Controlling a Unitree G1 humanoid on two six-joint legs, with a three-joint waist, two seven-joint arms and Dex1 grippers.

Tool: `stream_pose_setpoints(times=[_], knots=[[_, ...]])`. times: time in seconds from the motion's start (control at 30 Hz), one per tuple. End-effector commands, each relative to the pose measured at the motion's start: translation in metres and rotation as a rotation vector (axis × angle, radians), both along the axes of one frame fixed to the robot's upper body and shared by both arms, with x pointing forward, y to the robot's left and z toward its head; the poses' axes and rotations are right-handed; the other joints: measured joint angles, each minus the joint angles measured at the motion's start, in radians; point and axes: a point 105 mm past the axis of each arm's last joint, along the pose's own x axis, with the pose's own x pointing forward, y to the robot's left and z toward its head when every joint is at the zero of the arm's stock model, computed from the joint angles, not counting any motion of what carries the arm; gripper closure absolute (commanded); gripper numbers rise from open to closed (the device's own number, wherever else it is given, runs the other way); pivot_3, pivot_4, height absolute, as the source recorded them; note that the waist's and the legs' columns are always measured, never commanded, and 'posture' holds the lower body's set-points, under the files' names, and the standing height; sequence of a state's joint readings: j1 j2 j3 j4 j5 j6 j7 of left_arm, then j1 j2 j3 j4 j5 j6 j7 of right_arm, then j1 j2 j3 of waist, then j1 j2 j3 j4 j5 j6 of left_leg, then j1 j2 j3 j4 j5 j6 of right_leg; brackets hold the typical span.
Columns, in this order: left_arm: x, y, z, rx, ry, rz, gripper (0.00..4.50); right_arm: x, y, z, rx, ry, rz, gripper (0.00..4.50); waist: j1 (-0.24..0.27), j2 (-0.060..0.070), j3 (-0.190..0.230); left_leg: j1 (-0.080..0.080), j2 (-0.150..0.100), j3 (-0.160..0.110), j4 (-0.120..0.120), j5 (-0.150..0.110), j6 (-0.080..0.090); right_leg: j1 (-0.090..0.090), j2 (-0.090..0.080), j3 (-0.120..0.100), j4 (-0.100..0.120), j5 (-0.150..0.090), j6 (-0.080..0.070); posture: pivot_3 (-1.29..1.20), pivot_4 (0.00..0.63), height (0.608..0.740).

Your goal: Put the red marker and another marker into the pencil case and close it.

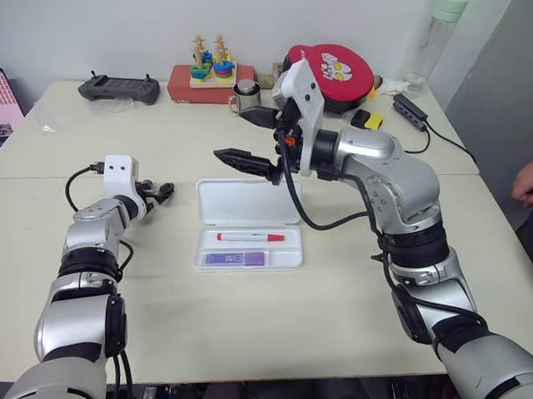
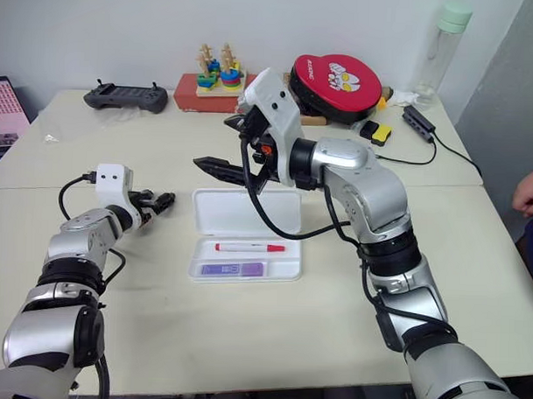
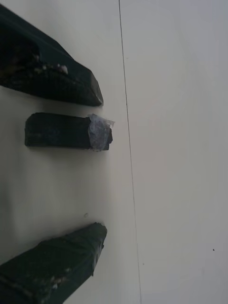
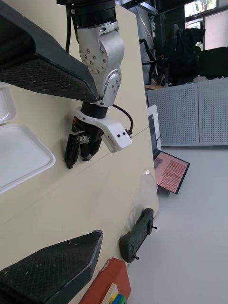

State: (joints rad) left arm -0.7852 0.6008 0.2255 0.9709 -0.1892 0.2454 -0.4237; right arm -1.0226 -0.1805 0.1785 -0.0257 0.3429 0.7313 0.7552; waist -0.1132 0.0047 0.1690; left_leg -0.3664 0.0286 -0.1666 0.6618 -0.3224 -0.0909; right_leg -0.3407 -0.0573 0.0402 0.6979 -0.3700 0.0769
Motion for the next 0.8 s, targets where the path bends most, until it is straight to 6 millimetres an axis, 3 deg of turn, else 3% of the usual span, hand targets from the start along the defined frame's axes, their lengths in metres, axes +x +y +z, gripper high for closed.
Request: stream_pose_setpoints(times=[0.03,0.5,0.63,0.7,0.8], knots=[[-0.009,0.005,-0.028,-0.008,0.094,0.038,1.46,-0.011,-0.002,0.022,0.034,-0.069,0.028,0.0,-0.001,0.0,0.0,0.0,0.0,0.0,0.0,0.0,0.0,0.0,0.0,0.0,0.0,0.0,0.0,0.0,0.15,0.74],[-0.018,0.02,-0.023,-0.069,0.075,0.136,3.89,-0.004,-0.011,0.021,0.024,-0.068,0.005,0.0,-0.005,0.0,0.0,0.001,0.0,-0.001,0.0,0.0,0.0,-0.001,0.0,0.001,0.0,0.0,0.0,0.0,0.15,0.74],[-0.019,0.022,-0.013,-0.073,0.052,0.146,4.04,-0.002,-0.018,0.023,0.027,-0.072,-0.005,0.0,-0.006,0.0,0.0,0.001,0.0,-0.001,0.0,0.0,0.0,-0.001,0.0,0.002,-0.001,0.0,0.0,0.0,0.15,0.74],[-0.015,0.019,0.002,-0.064,-0.008,0.129,4.04,-0.002,-0.022,0.024,0.028,-0.075,-0.007,0.0,-0.006,0.0,0.0,0.001,0.0,-0.001,0.0,0.0,0.0,-0.001,0.0,0.002,-0.001,0.0,0.0,0.0,0.15,0.74],[-0.002,-0.013,0.063,-0.026,-0.239,-0.048,4.04,-0.005,-0.034,0.026,0.029,-0.077,-0.004,0.0,-0.004,0.0,0.0,0.0,0.0,-0.001,0.0,0.0,0.0,-0.002,0.0,0.001,-0.002,0.0,0.0,0.0,0.15,0.74]])
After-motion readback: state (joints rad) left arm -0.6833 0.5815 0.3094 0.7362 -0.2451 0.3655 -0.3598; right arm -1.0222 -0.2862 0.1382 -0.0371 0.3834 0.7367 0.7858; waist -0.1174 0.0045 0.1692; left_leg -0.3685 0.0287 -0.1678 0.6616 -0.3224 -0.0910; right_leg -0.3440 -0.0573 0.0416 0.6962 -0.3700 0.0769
